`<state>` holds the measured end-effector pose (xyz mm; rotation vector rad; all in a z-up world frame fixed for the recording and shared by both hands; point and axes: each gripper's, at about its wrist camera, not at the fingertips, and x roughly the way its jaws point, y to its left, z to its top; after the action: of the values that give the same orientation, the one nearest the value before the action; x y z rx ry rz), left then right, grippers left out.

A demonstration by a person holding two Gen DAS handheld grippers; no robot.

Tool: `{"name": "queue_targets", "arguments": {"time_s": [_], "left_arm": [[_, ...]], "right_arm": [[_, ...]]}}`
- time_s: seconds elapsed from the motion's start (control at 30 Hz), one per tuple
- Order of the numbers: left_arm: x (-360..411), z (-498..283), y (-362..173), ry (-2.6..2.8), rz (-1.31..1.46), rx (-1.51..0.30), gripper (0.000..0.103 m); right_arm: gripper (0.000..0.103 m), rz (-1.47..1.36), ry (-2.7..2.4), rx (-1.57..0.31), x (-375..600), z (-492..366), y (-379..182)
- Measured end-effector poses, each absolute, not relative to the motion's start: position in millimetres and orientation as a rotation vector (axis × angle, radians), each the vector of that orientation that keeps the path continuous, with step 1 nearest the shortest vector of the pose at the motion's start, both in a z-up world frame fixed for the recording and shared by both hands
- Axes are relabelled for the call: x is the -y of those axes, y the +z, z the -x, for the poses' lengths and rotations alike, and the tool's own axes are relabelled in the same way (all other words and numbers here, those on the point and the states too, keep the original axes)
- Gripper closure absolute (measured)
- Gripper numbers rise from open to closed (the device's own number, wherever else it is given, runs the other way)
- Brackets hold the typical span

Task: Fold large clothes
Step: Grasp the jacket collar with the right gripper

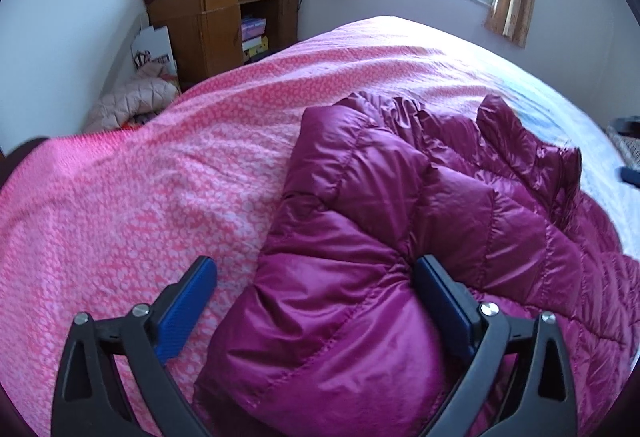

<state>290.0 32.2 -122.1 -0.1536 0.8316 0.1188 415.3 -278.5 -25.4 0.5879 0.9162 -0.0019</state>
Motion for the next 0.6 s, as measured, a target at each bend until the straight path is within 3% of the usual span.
{"name": "queue_targets", "arguments": {"time_s": [0.27,0.6], "left_arm": [[-31,-289,-122,0.114,0.156,-0.821,0.002],[-32,-288,-122,0.112,0.158,-0.82,0.002]], "right_arm": [[0.044,-0.507,-0.135,-1.014,262,-484,-64],[0.047,-0.381,-0.177,-1.149,263,-486,-88]]}}
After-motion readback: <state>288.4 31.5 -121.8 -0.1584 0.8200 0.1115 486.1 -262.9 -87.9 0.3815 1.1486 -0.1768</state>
